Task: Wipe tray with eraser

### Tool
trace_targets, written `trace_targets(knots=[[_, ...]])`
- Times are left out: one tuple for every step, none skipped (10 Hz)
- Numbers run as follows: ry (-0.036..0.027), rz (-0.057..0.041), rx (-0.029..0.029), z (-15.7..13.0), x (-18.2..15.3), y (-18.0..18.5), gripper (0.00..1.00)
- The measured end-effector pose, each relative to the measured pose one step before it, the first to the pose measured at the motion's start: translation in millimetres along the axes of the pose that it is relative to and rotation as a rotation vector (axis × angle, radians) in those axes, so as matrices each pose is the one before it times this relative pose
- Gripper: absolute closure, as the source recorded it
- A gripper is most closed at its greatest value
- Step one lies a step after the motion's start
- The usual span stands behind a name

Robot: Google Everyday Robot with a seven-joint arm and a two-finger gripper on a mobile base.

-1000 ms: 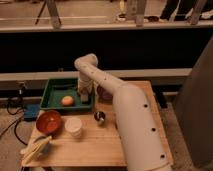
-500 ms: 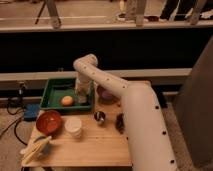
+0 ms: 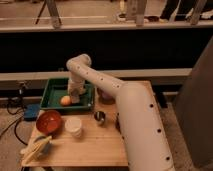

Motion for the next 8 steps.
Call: trace_targets(knots=[[0.00821, -0.00778, 0.00345, -1.08, 6.02, -2.21, 0.98], [0.00771, -0.00408, 0.00261, -0.03, 6.15, -2.11, 0.98], [0.00896, 0.00541, -0.00335, 1.72, 9.79, 0.8, 0.98], [0.0046, 0.01269, -0.00492, 1.37, 5.71, 4.57, 0.98], [0.00467, 0.01965, -0.00989, 0.52, 3.13, 8.98, 0.98], [0.00362, 0.03345, -0.01391, -0.3, -1.66, 14.19, 0.98], [0.00285, 0.02146, -0.01096, -0.82, -1.58, 10.55, 0.98], [0.00383, 0.02279, -0.01327, -1.69, -1.61, 12.03, 0.98]])
